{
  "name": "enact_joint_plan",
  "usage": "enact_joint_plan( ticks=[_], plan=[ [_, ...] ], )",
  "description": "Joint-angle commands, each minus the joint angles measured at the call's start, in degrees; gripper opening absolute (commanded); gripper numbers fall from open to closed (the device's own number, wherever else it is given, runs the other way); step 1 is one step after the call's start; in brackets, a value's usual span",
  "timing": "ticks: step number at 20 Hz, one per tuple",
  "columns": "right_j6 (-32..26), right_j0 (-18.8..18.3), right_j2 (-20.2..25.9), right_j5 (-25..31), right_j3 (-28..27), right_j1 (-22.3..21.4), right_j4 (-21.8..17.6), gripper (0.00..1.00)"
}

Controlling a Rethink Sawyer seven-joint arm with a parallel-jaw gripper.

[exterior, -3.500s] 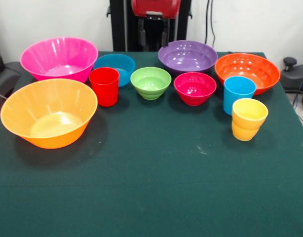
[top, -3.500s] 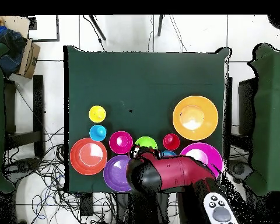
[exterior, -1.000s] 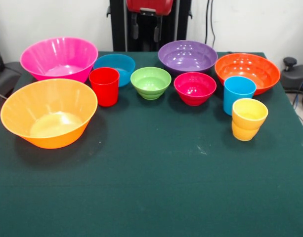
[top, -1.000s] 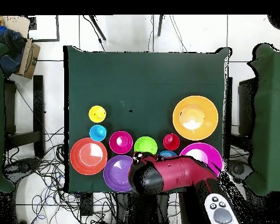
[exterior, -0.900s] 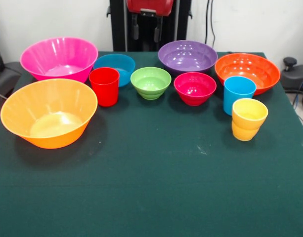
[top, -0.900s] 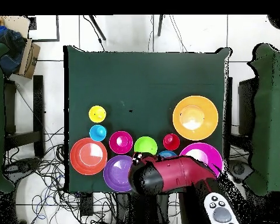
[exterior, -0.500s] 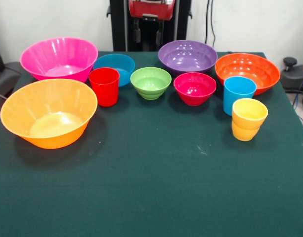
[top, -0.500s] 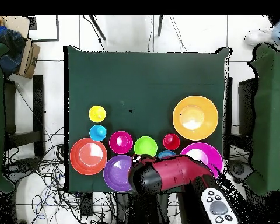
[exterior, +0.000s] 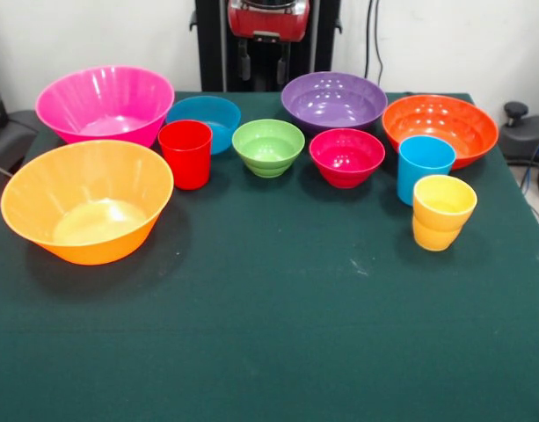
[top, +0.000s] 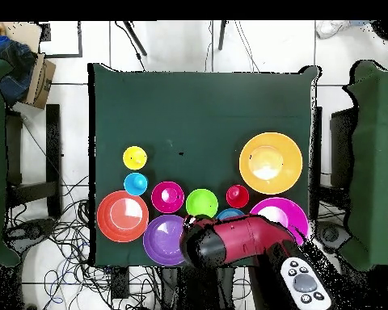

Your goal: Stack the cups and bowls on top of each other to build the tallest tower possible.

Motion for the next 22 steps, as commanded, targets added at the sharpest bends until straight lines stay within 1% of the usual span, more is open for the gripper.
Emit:
enact_joint_plan(
  ticks=[1, 6, 14, 16, 22],
  plan=[
    [-5.55, -1.71, 4.84, 3.4, -3.46, 1.46, -0.65, 1.0],
    [-7.07, -3.04, 7.05, 6.2, -3.68, 0.46, 0.87, 1.0],
    [-7.67, -3.63, 8.94, 9.4, -4.12, -1.01, 2.09, 1.0],
    [-7.46, -3.48, 9.06, 9.71, -4.25, -1.18, 2.11, 1.0],
    [-5.4, -2.28, 8.34, 8.91, -5.45, 0.05, 0.31, 1.0]
  ],
)
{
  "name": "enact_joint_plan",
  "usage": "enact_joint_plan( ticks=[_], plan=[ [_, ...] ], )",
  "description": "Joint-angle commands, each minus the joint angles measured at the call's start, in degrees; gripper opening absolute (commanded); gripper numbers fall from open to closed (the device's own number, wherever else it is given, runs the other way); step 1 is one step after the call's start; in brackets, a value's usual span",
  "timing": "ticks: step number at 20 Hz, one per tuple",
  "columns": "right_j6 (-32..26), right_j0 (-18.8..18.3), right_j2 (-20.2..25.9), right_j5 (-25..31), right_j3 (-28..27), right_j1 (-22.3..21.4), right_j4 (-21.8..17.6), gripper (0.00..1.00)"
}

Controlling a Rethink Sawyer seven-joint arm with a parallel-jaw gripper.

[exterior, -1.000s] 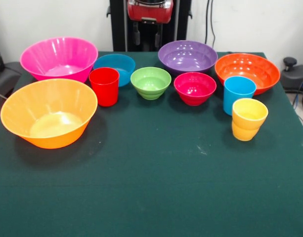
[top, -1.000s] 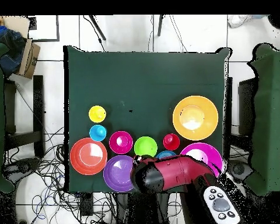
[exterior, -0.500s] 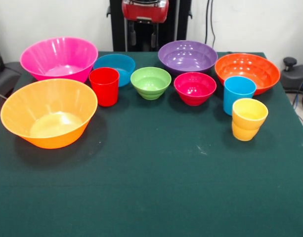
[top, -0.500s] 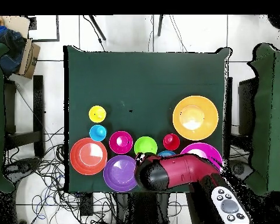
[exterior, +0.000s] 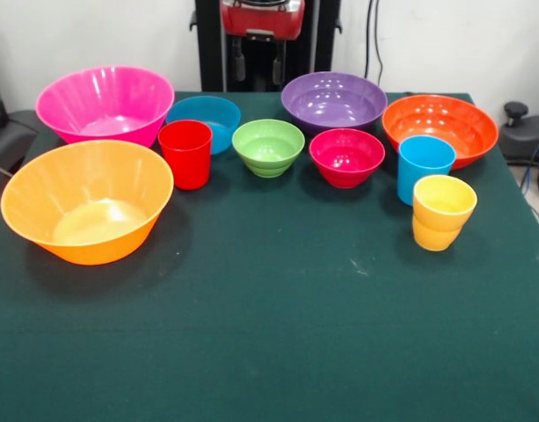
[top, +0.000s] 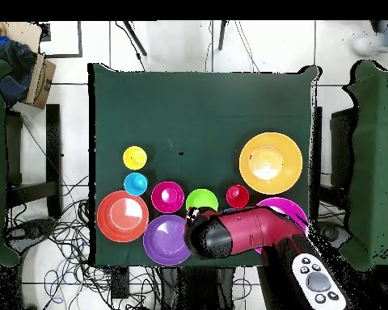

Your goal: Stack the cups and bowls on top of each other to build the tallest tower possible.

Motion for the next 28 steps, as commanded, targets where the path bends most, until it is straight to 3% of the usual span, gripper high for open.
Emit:
enact_joint_plan(
  ticks=[1, 6, 17, 28],
  plan=[
    [-5.38, 1.32, 3.47, 5.23, -4.12, 1.55, -0.47, 1.0],
    [-4.75, 1.67, 3.7, 6.97, -4.47, 0.74, 0.86, 1.0],
    [6.51, 7.54, -2.32, 0.94, -6.58, 4.62, 1.24, 1.0],
    [10.09, 10.88, -6.44, -1.25, -7.57, 7.27, 4.59, 1.0]
  ],
)
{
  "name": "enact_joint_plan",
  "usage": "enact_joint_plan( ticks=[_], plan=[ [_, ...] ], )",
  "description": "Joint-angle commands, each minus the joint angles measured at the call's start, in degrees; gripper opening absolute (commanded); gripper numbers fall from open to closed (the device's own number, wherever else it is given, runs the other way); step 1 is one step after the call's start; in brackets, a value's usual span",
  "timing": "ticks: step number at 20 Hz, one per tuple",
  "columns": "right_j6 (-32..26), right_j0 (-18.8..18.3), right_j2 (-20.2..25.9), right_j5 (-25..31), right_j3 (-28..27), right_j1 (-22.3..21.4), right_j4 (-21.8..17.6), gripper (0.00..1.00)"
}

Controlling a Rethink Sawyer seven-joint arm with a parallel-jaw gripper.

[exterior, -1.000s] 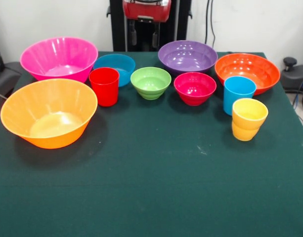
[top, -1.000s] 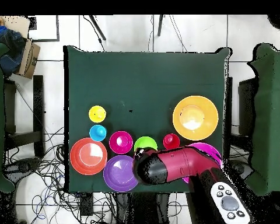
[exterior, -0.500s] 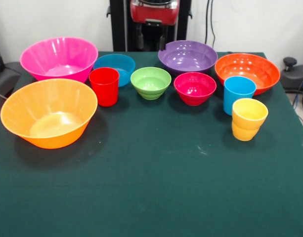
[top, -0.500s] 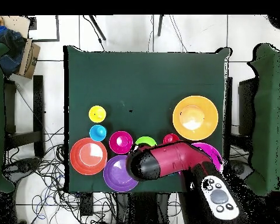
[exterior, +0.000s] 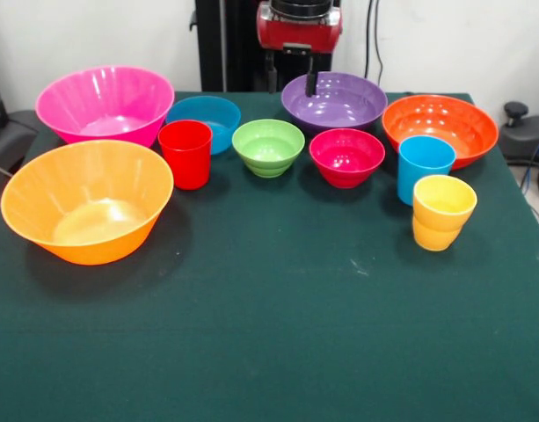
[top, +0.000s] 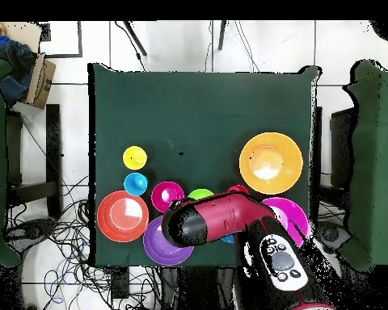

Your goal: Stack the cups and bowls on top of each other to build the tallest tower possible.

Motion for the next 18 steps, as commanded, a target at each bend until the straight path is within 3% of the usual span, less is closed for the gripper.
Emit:
enact_joint_plan(
  ticks=[1, 18],
  plan=[
    [10.51, 2.47, -3.82, -2.88, -2.91, 4.97, 3.55, 1.0],
    [12.07, 6.13, -10.08, -7.74, -0.69, 6.3, 11.16, 1.0]
  ],
)
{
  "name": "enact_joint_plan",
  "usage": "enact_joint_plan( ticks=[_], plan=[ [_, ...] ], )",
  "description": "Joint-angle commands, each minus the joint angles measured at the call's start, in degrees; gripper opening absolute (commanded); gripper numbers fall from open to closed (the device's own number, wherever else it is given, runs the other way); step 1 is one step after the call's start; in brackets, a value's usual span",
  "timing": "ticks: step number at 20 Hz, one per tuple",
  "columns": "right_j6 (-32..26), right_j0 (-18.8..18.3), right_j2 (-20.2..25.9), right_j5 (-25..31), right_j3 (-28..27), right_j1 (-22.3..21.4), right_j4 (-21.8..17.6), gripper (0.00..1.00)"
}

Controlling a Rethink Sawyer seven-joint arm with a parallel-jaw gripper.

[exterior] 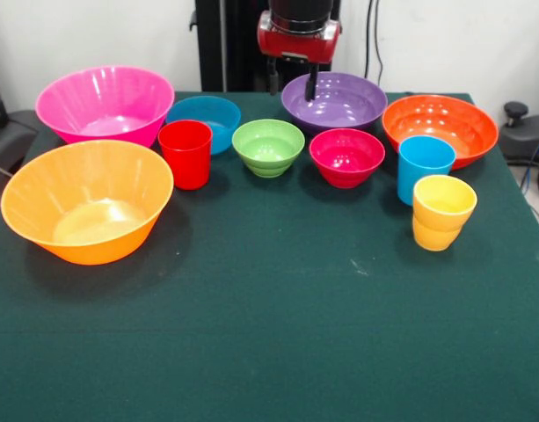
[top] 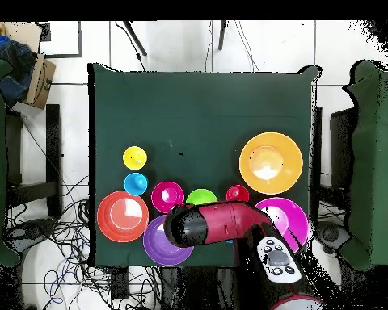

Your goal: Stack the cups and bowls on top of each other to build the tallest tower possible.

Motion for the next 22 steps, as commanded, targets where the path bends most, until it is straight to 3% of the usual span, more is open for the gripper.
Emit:
enact_joint_plan(
  ticks=[1, 15, 22],
  plan=[
    [11.95, 2.67, -2.81, -5.4, -0.53, 2.0, 4.12, 1.0],
    [10.19, 4.5, -6.49, -10.64, -2.46, 7.9, 8.43, 1.0],
    [9.58, 4.12, -7.58, -16.76, -4.07, 14.01, 9.2, 1.0]
  ],
)
